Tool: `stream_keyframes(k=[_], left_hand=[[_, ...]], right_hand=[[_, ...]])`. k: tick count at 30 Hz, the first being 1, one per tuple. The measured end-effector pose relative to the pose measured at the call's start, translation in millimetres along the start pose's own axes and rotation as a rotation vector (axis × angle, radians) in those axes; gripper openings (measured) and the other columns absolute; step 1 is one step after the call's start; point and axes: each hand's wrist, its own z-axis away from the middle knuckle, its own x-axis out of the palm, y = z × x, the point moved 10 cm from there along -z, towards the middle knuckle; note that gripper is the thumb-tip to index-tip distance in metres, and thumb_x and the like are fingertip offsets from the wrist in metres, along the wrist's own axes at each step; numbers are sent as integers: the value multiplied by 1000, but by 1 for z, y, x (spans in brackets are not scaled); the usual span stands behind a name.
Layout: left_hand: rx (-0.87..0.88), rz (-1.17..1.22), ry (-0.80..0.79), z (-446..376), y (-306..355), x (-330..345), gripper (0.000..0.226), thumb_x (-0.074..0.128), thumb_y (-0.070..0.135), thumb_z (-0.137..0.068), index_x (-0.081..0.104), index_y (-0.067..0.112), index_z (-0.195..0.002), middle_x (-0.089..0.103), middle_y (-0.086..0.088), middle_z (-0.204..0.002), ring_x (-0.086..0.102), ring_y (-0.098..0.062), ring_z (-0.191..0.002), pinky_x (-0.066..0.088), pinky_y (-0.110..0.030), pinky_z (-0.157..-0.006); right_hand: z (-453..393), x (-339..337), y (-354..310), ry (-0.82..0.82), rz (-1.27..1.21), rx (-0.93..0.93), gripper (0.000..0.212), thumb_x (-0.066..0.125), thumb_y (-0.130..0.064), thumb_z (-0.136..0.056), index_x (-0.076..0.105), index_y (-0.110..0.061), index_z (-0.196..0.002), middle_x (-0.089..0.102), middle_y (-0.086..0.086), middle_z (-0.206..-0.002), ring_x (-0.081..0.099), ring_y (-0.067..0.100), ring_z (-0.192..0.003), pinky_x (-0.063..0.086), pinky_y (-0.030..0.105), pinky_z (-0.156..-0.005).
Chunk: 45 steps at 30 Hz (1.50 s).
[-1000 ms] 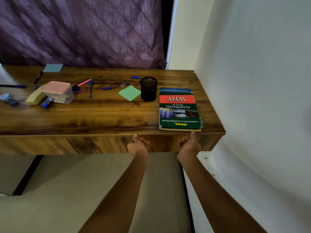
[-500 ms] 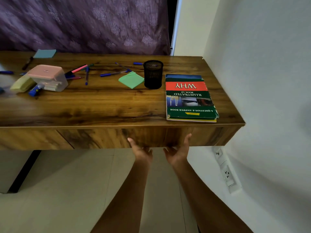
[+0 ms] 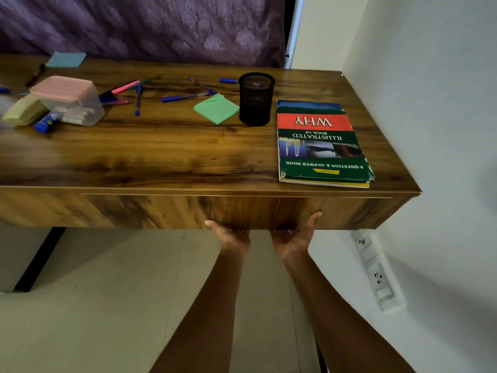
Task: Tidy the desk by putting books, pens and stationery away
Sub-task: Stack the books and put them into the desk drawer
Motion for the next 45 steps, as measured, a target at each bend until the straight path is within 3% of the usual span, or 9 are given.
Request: stream_keyframes(k=[5, 11, 17, 24, 31, 35, 39, 42, 45], left_hand=[[23, -16, 39, 22, -9, -29, 85, 24, 75, -86, 18, 21, -151, 26, -14, -155, 31, -36, -140, 28, -48, -116], [39, 12, 84, 70, -18, -66, 81, 19, 72, -89, 17, 20, -151, 24, -15, -156, 27, -38, -141, 25, -51, -116], [2, 5, 152, 123, -31, -101, 80, 10, 70, -91, 17, 18, -151, 20, -12, -158, 21, -35, -145, 18, -47, -119], [-17, 55, 200, 185, -48, -141, 79, 22, 68, -91, 13, 19, -152, 18, -10, -159, 19, -32, -146, 15, -44, -120], [37, -98, 178, 226, -53, -173, 83, 23, 73, -88, 17, 21, -152, 28, -10, -155, 29, -33, -142, 24, -44, -118], [75, -169, 134, 253, -47, -158, 89, 31, 76, -83, 18, 20, -151, 31, -11, -154, 31, -35, -141, 24, -48, -117], [107, -284, 229, 277, -38, -146, 97, 38, 82, -73, 28, 19, -147, 43, -13, -145, 44, -38, -129, 34, -54, -109], [203, -403, 361, 313, -17, -127, 85, 36, 73, -84, 32, 13, -144, 44, -16, -142, 44, -37, -128, 35, -53, -107], [279, -530, 381, 331, -1, -95, 79, 32, 68, -88, 31, 12, -144, 39, -16, -144, 41, -35, -131, 33, -54, -108]], right_hand=[[39, -22, 0, 37, 11, -67, 77, 47, -69, -82, 31, -25, -144, 41, 10, -145, 45, 37, -127, 39, 54, -106], [85, -65, 5, 80, 16, -56, 83, 51, -70, -78, 31, -23, -144, 39, 10, -147, 41, 38, -132, 36, 56, -108], [134, -104, 8, 79, 56, -83, 83, 43, -75, -80, 31, -25, -145, 37, 10, -149, 40, 39, -132, 37, 56, -106], [188, -141, 12, 54, 70, -59, 81, 37, -75, -82, 29, -25, -146, 32, 9, -153, 34, 39, -136, 34, 54, -107], [248, -170, 13, 93, 178, -7, 79, 37, -71, -85, 25, -24, -147, 34, 10, -151, 35, 38, -136, 31, 50, -112], [281, -148, 5, 71, 267, -59, 71, 44, -63, -88, 35, -19, -143, 49, 8, -138, 50, 31, -123, 40, 43, -105], [314, -128, -17, 251, 321, -146, 54, 55, -54, -88, 59, -6, -112, 64, 6, -92, 63, 18, -83, 53, 32, -80], [326, -97, -31, 161, 311, -157, 43, 55, -50, -89, 60, -8, -98, 63, 5, -79, 63, 17, -75, 55, 34, -85], [330, -70, -42, 78, 285, -142, 42, 53, -51, -90, 61, -10, -91, 60, 3, -72, 60, 15, -71, 53, 30, -86]])
